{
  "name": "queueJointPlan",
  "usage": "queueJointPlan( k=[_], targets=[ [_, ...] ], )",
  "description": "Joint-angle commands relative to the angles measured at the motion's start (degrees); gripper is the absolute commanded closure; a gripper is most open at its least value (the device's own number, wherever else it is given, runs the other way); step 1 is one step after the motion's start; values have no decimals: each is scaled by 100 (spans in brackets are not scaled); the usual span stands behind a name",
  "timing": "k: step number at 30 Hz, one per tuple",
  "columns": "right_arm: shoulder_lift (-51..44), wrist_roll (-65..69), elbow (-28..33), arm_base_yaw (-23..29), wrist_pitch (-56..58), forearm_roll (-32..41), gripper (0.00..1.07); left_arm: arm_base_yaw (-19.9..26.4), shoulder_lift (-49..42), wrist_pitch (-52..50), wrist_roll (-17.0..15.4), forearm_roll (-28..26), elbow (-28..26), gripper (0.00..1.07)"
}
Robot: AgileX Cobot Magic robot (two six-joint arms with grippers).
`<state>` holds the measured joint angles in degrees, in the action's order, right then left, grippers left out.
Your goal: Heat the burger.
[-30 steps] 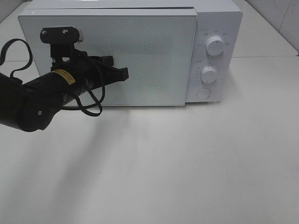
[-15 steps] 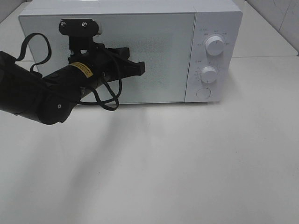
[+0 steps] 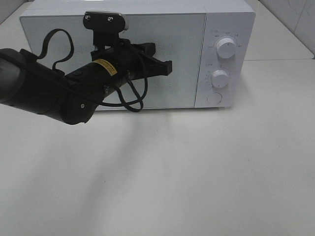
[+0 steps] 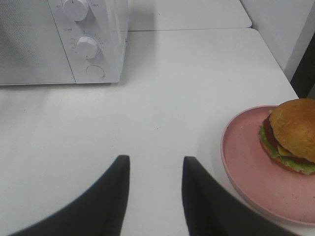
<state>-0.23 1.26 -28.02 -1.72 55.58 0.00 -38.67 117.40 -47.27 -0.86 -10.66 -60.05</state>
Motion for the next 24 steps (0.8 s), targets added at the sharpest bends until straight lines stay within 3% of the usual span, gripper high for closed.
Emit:
queueJointPlan(
  k=[1, 11, 24],
  targets=[
    [-166, -6, 6, -17, -40, 0, 69, 195, 132, -321, 149, -1197, -527, 107],
    [-166, -6, 6, -17, -40, 0, 69, 97, 143, -229, 275, -1255, -647, 107],
    [-166, -6, 6, -17, -40, 0, 69, -258, -258, 1003, 539, -1232, -653, 107]
  ],
)
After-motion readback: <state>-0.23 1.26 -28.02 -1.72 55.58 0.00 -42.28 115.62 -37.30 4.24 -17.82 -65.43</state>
